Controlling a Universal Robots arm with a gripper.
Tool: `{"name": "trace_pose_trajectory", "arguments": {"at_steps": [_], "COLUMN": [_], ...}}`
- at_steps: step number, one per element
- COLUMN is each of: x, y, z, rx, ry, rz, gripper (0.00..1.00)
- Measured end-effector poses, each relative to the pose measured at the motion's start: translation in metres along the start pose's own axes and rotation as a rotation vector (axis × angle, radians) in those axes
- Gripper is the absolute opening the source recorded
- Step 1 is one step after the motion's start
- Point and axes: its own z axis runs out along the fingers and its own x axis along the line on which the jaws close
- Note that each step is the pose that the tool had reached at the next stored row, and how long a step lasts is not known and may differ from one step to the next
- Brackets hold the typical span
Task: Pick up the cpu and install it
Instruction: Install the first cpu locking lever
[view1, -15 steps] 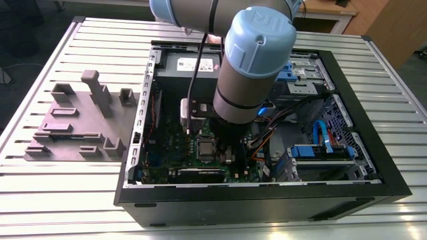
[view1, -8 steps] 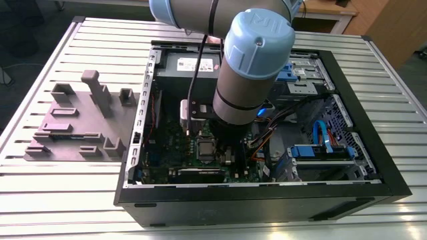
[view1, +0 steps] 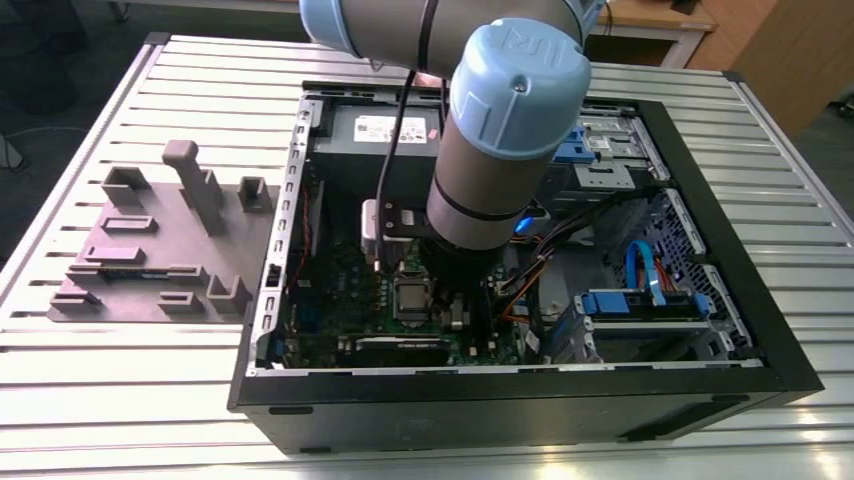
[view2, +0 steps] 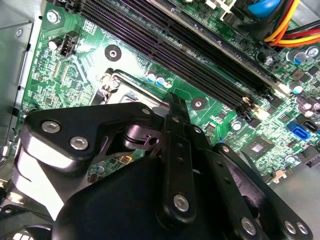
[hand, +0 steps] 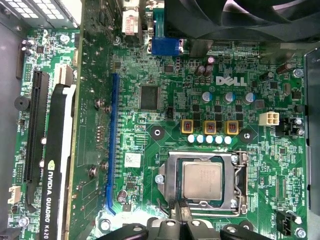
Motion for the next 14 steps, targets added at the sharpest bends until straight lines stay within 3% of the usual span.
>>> {"name": "trace_pose_trajectory", "arguments": {"at_steps": [14], "x": [0.0], "y": [-0.0061], "z": [-0.0016], "rx": [0.0007], "ry": [-0.0006], "rz": [0.0], "gripper": [0.1]}}
